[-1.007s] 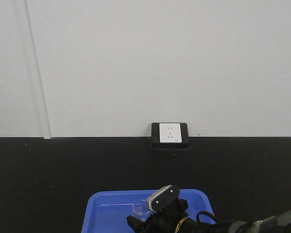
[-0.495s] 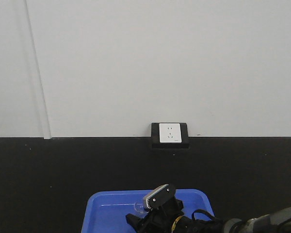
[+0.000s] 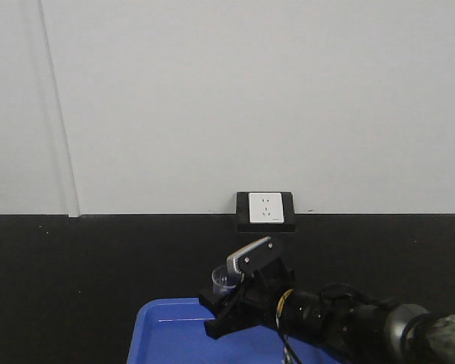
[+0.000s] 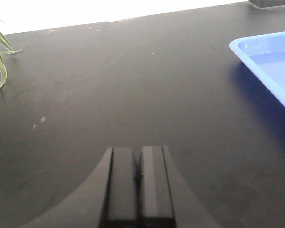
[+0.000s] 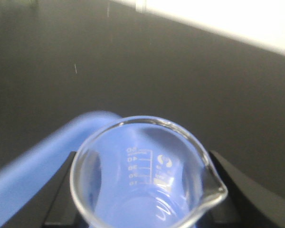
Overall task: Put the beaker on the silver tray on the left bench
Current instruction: 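Close the right gripper on the beaker and lift it up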
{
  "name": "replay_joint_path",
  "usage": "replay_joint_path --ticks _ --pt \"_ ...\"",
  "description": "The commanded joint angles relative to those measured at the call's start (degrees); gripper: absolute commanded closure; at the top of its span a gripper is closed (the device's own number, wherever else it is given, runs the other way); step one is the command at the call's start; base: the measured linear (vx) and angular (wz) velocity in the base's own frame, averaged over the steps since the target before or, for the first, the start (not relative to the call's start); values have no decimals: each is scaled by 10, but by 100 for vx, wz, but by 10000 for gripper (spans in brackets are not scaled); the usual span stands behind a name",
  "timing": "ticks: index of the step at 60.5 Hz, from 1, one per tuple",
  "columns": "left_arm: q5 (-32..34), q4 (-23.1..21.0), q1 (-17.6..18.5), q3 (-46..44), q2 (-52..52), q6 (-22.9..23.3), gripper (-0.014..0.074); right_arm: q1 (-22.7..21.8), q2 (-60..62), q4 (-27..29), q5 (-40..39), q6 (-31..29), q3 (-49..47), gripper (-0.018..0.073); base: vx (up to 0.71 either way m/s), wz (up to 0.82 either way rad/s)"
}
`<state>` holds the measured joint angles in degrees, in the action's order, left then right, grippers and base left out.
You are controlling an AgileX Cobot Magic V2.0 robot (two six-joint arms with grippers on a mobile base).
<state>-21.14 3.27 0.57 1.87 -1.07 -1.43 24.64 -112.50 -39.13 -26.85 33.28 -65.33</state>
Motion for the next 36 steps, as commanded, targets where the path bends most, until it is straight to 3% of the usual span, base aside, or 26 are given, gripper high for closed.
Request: replay_joint_path --ticks 1,8,14,21,30,36 --pt "47 -1 3 11 -4 1 595 -1 82 -31 -10 44 -14 575 0 0" --pt "47 -1 3 11 -4 1 595 -1 137 -78 8 87 -14 573 0 0" --pt "47 -1 3 11 -4 1 595 -1 183 -131 24 162 -14 573 0 0" --pt "47 -1 3 11 -4 1 595 -1 227 -236 47 251 -14 573 0 0" --pt "47 -1 3 11 -4 1 595 -1 267 -376 45 408 -14 573 0 0" --pt "47 -1 3 11 -4 1 595 -1 276 -462 34 461 -14 573 0 0"
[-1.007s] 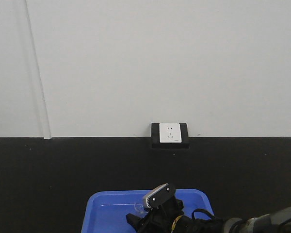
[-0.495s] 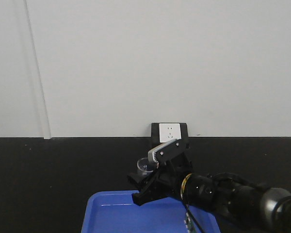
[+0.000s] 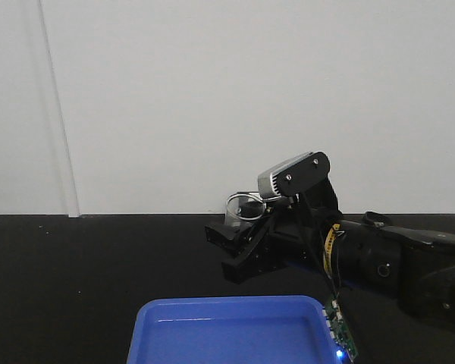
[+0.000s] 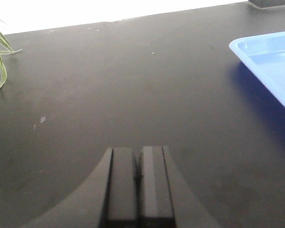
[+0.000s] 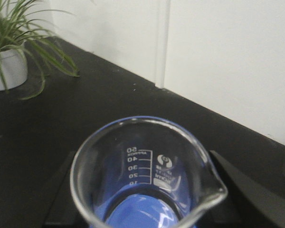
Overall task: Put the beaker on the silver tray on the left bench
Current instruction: 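Close the right gripper on the beaker and lift it up, then hold the beaker in the right gripper while the base drives to the silver tray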
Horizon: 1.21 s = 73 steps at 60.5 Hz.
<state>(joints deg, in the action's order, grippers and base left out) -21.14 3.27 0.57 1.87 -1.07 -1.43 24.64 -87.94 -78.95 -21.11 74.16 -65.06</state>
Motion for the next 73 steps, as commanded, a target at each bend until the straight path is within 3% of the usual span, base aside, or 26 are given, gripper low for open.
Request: replay_joint_path --ticks 1,12,73 --pt "47 -1 3 11 -4 1 595 -1 30 -72 -26 57 -16 573 0 0" --pt "47 -1 3 11 -4 1 595 -2 29 -119 -39 57 -16 571 0 0" --pt "47 -1 3 11 -4 1 595 -2 29 -119 -37 56 -16 571 -3 1"
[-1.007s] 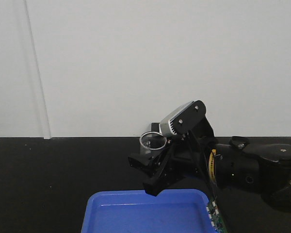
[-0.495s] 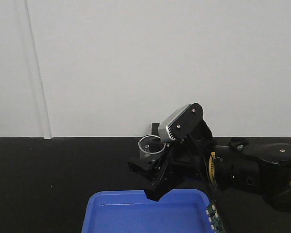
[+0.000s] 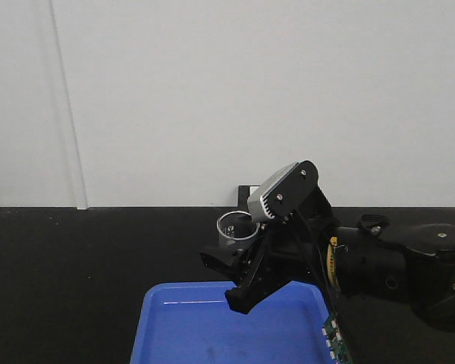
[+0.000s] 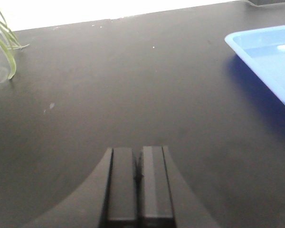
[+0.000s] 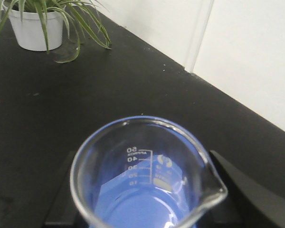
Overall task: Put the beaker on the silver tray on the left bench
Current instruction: 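Hold the beaker in the right gripper while the base drives to the silver tray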
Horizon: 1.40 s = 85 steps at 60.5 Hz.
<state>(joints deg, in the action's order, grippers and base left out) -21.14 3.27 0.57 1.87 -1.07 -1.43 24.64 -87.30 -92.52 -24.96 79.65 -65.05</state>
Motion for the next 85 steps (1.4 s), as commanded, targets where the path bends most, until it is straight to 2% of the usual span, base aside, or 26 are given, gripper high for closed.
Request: replay_joint_path --ticks 1,85 --pt "47 -1 3 11 -4 1 595 -2 22 17 2 1 -17 571 -17 0" --pt "47 -1 3 11 -4 1 595 -2 22 17 2 1 -17 571 -26 -4"
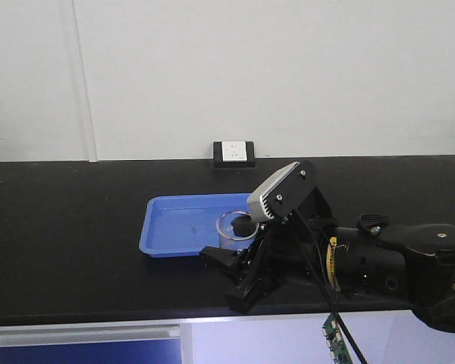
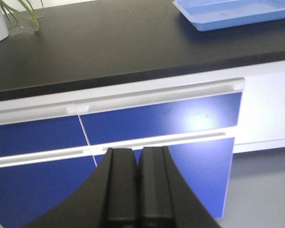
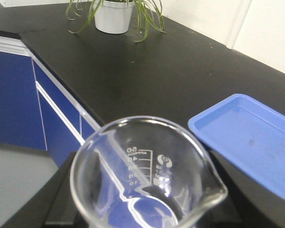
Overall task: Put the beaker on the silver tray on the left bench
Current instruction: 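Hold the beaker in the right gripper while the base drives to the silver tray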
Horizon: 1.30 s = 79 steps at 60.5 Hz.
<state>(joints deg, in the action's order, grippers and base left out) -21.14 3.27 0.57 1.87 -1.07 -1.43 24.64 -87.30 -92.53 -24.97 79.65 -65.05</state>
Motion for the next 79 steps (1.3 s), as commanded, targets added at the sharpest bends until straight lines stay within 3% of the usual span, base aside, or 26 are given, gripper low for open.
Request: replay_joint_path --ticks 1,49,79 --pt "47 -1 3 11 -4 1 595 -2 22 17 2 1 -17 571 -34 -8" --pt "47 -1 3 11 -4 1 595 -2 22 17 1 1 -17 571 -32 2" --pt "47 -1 3 11 -4 1 595 -2 22 16 1 1 -17 571 -20 39"
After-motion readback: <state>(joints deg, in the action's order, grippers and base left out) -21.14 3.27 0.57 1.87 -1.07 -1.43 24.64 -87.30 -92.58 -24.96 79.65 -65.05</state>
